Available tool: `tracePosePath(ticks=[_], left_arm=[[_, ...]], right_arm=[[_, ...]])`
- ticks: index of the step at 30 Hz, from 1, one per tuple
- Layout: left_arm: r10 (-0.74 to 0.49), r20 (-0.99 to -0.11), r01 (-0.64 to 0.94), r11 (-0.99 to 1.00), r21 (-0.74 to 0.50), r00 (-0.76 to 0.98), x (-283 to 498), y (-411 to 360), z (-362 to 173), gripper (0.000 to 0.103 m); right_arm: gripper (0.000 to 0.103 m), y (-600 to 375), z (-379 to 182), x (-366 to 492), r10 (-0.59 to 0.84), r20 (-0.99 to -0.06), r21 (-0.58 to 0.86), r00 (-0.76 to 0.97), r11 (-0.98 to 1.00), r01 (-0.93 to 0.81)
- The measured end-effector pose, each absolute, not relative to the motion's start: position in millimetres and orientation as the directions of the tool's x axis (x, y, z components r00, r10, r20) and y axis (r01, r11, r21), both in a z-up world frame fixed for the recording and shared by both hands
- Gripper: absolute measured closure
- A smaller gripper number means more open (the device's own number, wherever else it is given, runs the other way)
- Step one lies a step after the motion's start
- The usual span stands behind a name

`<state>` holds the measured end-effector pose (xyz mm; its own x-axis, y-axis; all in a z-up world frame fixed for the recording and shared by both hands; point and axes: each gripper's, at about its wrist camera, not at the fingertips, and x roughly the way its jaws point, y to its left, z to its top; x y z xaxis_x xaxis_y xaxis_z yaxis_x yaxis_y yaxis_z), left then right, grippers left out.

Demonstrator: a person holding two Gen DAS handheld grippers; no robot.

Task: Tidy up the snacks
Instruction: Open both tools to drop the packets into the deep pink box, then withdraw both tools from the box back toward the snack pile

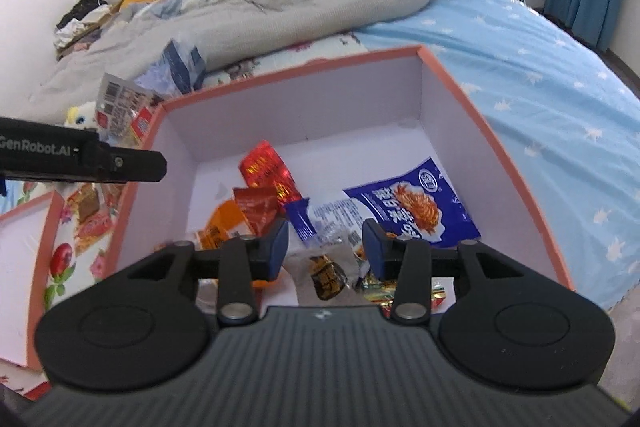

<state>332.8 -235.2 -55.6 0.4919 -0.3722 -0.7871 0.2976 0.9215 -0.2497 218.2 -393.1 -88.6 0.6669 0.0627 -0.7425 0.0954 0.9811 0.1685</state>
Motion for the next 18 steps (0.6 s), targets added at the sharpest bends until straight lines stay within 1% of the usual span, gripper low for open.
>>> tracePosePath(ticks=[7,12,18], left_arm=[[-0.377,-0.716,0.337,0.918,-0.208,0.588,304.8,-219.3,-9.2,0.055],[-0.385,-0.671,0.345,0.917,-0.2,0.634,283.2,-202.2,16.1,0.055],[-0.367,-0.628,0.318,0.928,-0.195,0.686,254.5,-168.8,40.3,0.055]], right_arm=[[0.06,-377.6,-54.4,202.7,0.06,-0.679,0.169,0.732,0.983,0.075],[0.06,-363.6,-31.8,187.7,0.066,-0.633,0.172,0.771,0.983,0.058],[0.06,-343.3,-11.5,169.8,0.1,-0.59,0.204,0.801,0.979,0.028]])
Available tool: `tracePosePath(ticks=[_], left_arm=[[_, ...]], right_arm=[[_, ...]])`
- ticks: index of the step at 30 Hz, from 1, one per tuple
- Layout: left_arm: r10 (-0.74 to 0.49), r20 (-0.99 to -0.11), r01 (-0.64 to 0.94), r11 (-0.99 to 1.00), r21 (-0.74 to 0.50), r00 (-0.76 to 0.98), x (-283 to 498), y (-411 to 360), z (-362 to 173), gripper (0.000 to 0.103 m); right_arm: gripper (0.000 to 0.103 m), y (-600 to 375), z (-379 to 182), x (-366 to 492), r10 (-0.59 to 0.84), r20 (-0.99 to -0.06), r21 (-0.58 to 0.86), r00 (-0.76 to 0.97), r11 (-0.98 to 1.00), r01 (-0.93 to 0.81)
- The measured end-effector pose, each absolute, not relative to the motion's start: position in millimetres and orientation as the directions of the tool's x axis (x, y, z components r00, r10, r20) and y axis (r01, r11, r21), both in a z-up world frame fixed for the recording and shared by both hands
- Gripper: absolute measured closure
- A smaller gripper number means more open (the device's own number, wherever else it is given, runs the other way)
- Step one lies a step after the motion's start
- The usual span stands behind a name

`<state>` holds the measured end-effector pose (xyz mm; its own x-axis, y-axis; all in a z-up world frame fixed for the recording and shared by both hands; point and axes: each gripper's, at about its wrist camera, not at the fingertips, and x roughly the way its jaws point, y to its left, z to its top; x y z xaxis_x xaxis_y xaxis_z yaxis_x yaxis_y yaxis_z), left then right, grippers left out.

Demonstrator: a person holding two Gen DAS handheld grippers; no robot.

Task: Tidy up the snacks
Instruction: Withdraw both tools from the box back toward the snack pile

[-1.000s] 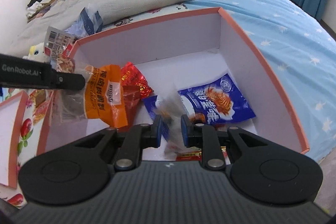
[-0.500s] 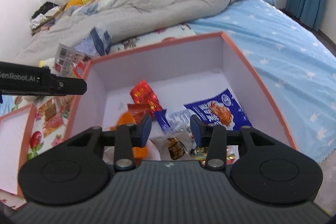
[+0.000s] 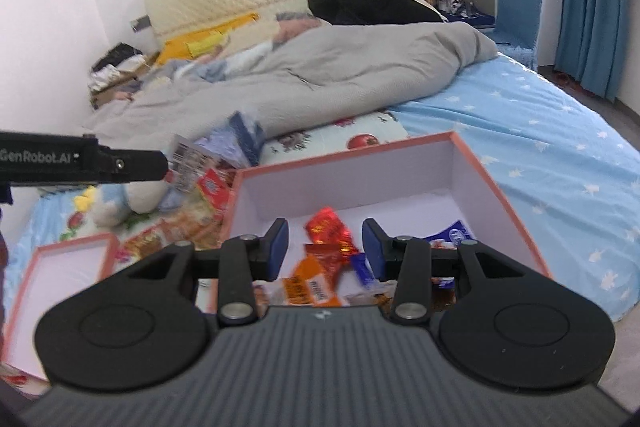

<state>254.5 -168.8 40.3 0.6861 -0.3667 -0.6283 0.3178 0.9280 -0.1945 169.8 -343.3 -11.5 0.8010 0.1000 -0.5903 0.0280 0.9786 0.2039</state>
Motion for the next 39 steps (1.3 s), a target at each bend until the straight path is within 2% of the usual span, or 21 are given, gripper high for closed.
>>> tracePosePath(ticks=[8,17,25,34,37,39], left_arm=[[-0.35,-0.57,0.289,0.937,-0.199,0.744,212.9,-126.6,66.0,0.055],[-0.307,-0.558,0.231,0.951,-0.204,0.771,162.7,-77.5,64.9,0.055],[-0.254,-0.583,0.169,0.966,-0.196,0.772,133.4,-48.2,42.0,0.055],[-0.202,-0.615,0.092,0.974,-0.207,0.762,109.0,-27.0,4.6,0.055],[-0.195,-0.627,0.068,0.973,-0.222,0.754,102.2,-20.3,-10.5,0.049],[-0.189,-0.64,0.053,0.973,-0.227,0.745,99.5,-17.1,-21.0,0.049]], right_arm=[[0.06,-309.5,9.7,149.6,0.134,-0.54,0.189,0.831,0.981,-0.036],[0.06,-273.6,14.5,124.2,0.186,-0.516,0.198,0.836,0.976,-0.095],[0.06,-240.8,-1.1,104.6,0.269,-0.542,0.22,0.796,0.96,-0.175],[0.06,-218.2,-25.4,83.4,0.299,-0.54,0.224,0.787,0.952,-0.208],[0.06,-208.2,-36.5,81.5,0.284,-0.592,0.178,0.754,0.959,-0.221],[0.06,-206.5,-42.0,77.7,0.304,-0.597,0.195,0.743,0.953,-0.233]])
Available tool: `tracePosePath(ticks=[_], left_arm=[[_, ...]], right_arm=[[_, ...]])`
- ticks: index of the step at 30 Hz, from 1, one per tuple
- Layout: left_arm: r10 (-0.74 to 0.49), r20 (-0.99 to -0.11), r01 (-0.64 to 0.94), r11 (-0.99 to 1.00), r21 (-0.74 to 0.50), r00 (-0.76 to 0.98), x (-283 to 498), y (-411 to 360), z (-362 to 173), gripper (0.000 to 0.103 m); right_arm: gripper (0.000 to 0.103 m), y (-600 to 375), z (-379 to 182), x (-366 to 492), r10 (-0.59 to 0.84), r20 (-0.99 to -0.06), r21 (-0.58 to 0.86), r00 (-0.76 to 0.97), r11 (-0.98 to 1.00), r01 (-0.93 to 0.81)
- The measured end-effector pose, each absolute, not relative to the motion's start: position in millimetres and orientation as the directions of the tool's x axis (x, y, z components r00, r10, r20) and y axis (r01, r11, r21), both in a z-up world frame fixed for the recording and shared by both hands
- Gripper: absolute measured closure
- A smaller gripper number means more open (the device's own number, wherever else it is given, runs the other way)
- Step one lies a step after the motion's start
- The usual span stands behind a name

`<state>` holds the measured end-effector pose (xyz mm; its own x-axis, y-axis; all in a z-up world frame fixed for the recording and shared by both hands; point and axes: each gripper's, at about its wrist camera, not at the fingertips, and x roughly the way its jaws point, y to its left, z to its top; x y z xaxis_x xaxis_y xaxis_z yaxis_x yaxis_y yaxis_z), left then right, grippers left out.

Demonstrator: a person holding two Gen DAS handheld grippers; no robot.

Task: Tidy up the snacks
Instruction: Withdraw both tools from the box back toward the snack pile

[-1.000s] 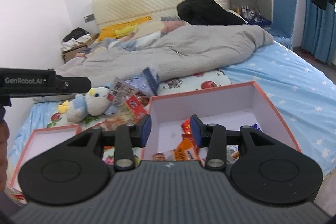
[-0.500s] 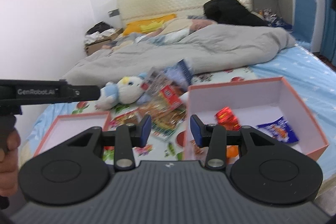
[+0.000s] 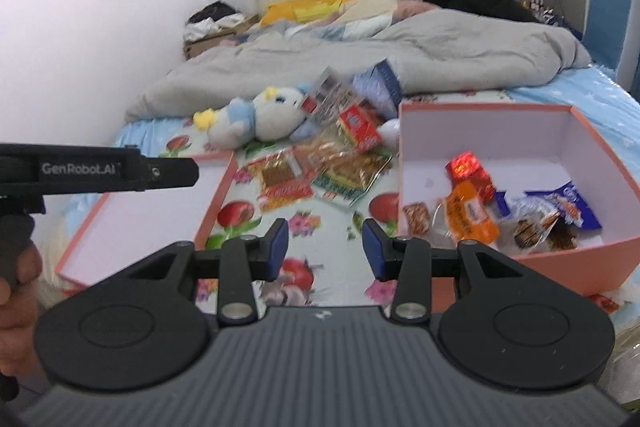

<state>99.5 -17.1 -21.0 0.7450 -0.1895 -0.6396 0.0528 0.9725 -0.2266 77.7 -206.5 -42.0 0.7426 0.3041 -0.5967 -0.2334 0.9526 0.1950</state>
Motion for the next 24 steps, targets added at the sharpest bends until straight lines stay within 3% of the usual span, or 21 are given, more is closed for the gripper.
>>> tracePosePath(ticks=[12,24], left_arm=[[-0.209,-0.698,0.008,0.96,-0.279,0.685,100.6,-6.3,-78.6,0.043],[-0.19,-0.735,-0.048,0.956,-0.289,0.65,160.1,21.1,-119.0,0.043]], right_arm=[[0.06,-191.8,-67.5,69.4,0.309,-0.621,0.166,0.72,0.95,-0.265],[0.06,-171.9,-93.7,113.1,0.305,-0.656,0.14,0.691,0.948,-0.286]])
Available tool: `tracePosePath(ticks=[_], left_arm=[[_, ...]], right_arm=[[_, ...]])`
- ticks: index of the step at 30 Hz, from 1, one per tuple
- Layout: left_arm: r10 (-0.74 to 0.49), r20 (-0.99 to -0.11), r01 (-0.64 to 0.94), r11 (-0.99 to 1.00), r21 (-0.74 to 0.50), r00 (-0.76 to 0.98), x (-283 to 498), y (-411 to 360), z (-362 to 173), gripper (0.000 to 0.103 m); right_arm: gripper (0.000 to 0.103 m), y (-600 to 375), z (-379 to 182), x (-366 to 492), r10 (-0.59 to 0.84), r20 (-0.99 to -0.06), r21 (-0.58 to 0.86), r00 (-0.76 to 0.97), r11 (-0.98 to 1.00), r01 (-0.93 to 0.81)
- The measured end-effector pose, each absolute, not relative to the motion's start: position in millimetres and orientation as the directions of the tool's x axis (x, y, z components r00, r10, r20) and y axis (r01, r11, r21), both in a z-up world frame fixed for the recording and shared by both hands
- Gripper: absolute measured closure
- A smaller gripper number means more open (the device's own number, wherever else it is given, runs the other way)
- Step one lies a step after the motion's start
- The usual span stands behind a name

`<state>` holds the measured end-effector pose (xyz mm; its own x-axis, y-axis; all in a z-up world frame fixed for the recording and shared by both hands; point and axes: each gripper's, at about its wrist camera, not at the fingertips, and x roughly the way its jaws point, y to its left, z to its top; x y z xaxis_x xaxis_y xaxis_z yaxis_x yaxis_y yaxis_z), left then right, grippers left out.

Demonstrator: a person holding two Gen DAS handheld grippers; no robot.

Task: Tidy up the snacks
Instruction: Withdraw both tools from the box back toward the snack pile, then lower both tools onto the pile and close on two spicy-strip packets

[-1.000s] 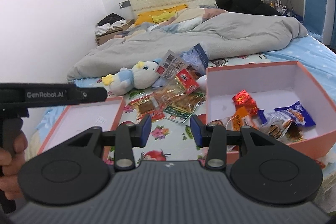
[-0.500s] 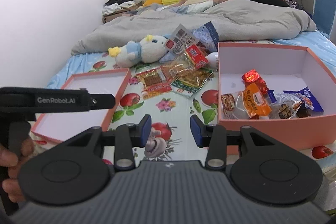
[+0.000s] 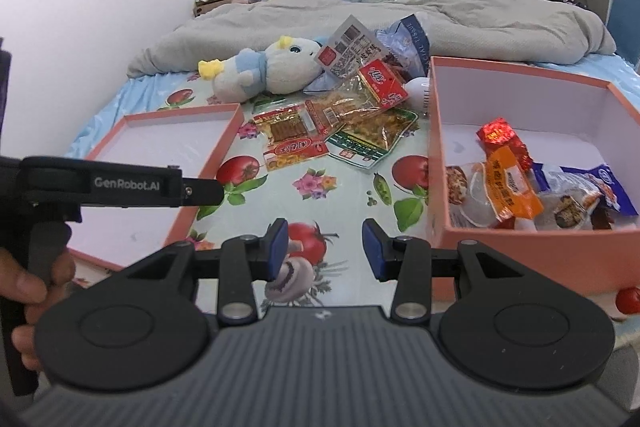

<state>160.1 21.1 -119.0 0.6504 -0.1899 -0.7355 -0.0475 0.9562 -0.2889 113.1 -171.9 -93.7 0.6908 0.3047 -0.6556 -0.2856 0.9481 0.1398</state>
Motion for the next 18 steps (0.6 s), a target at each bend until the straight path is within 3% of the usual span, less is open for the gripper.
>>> tracePosePath(ticks=[18], left_arm=[[-0.191,-0.759,-0.025,0.964,-0.264,0.622,302.2,39.2,-173.1,0.041]], right_arm=[[0.06,-125.9,-148.2,217.2,0.242,-0.664,0.049,0.708,0.958,-0.282]])
